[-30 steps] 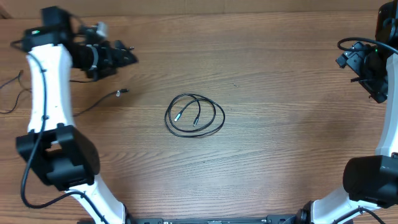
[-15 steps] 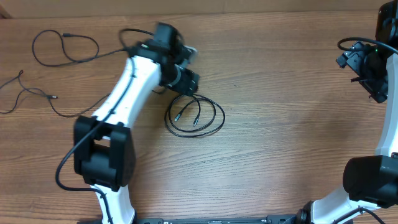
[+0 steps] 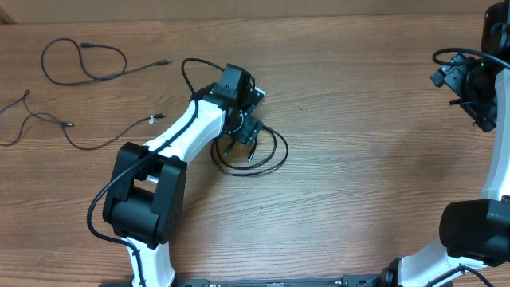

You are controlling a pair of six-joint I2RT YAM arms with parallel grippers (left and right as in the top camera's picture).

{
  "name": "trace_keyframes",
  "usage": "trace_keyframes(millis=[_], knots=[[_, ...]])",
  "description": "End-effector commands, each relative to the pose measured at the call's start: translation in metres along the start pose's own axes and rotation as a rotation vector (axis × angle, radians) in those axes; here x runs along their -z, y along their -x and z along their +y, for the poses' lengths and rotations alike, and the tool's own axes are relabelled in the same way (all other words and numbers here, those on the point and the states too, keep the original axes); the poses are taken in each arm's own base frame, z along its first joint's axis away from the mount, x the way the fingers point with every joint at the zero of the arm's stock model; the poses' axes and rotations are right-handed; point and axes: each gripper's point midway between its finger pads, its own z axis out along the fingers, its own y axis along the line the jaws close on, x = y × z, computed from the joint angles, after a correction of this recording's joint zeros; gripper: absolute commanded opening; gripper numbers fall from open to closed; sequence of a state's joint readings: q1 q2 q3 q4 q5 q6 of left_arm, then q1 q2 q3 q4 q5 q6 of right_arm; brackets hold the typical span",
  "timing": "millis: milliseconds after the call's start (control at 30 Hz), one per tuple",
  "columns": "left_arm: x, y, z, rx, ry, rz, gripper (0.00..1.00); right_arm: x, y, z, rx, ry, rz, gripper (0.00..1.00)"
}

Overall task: Untangle cables
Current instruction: 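Grasp the center cable with the left gripper and lift it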

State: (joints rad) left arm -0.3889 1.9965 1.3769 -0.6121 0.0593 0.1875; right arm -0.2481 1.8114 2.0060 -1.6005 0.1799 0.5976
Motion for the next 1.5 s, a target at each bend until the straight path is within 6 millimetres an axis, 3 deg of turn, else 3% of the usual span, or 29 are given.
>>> trace_keyframes(millis=[0,67,167,600,900,1000,1067,1167,1267,1467], knots=[[-0.001,0.000,0.019,-0.010,0.085,-0.011,0.71,-0.001,0.000,0.000,0.003,0.000,0.001,1.00],[-0.001,0.002,0.019,-0.010,0.086,-0.018,0.60,0.000,0.000,-0.001,0.003,0.000,0.001,1.00],[-0.001,0.001,0.018,-0.009,0.084,-0.015,0.54,0.000,0.000,0.000,0.003,0.000,0.001,1.00],[-0.014,-0.014,0.015,-0.079,0.062,0.051,0.60,0.000,0.000,0.000,0.003,0.000,0.001,1.00],[-0.014,-0.010,0.016,-0.068,0.068,0.033,0.25,0.000,0.000,0.000,0.003,0.000,0.001,1.00],[-0.014,-0.009,0.016,-0.064,0.068,0.032,0.04,0.000,0.000,0.000,0.003,0.000,0.001,1.00],[-0.010,-0.006,0.017,-0.046,0.070,0.029,0.04,0.000,0.000,0.000,0.003,0.000,0.001,1.00],[0.006,0.008,0.019,0.008,0.071,0.024,0.04,0.000,0.000,0.000,0.003,0.000,0.001,1.00],[0.035,0.034,0.021,0.094,0.070,-0.006,0.04,0.000,0.000,0.000,0.003,0.000,0.001,1.00],[0.124,0.097,0.018,0.301,0.019,-0.158,0.04,-0.001,0.000,0.000,0.003,0.000,0.001,1.00]])
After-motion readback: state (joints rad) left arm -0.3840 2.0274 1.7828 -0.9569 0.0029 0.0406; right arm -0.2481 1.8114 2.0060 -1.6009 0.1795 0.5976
